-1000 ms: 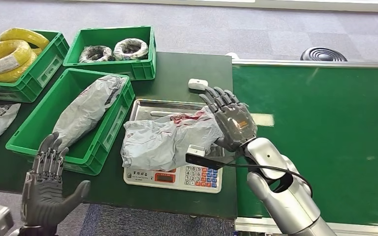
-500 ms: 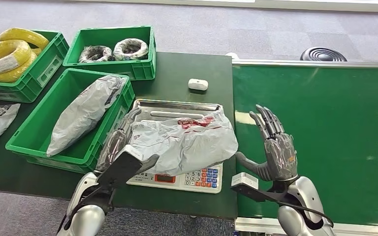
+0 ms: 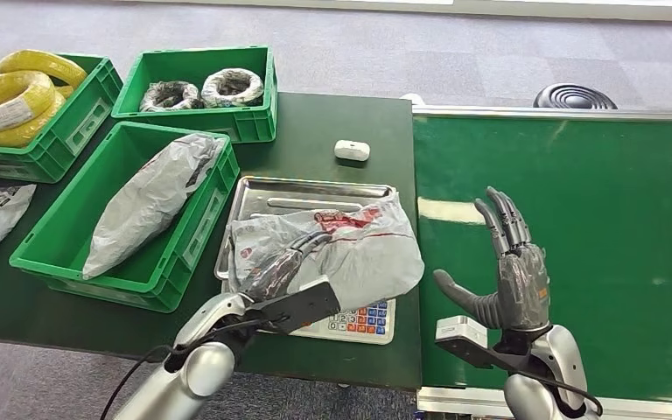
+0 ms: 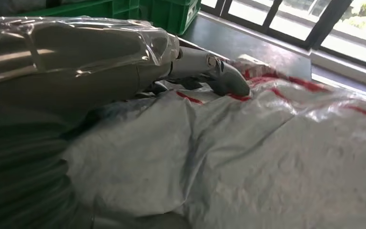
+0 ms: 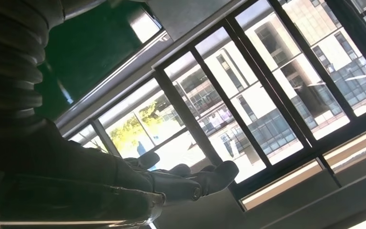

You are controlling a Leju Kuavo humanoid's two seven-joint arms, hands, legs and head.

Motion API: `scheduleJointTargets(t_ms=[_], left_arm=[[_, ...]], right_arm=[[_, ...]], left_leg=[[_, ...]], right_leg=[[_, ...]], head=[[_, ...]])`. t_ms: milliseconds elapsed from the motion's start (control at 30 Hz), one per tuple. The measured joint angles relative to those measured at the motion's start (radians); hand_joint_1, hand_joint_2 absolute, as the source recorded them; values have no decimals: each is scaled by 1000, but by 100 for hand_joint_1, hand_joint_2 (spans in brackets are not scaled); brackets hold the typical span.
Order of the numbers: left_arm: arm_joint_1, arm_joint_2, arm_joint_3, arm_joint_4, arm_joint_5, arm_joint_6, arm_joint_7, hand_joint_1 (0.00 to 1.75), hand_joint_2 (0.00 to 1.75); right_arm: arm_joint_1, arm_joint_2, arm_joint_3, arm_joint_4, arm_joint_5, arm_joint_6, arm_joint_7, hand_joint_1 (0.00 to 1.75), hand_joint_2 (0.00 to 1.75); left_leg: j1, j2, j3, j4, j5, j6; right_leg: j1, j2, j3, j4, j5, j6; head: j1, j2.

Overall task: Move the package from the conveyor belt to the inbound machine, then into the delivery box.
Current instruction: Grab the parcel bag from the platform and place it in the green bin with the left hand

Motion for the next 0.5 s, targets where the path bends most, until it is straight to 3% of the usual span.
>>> scheduleJointTargets(t_ms=[133,333,500], left_arm=[[-32,1,-29,57,-19,-15,11,172,175],[-55,2,-37,89,5,-4,22,175,175],[-54,1,8,69,155,-10,19,175,175]], right_arm=[[-16,3,8,0,0,-4,0,0,175],[-16,6,18,-1,10,-19,-1,0,175],[4,12,22,-21,20,-66,-7,0,175]], left_leg=[[0,0,0,0,0,0],[0,0,1,0,0,0],[0,0,1,0,0,0]], right_leg=[[0,0,1,0,0,0],[0,0,1,0,0,0],[0,0,1,0,0,0]], head=[[0,0],[0,0],[0,0]])
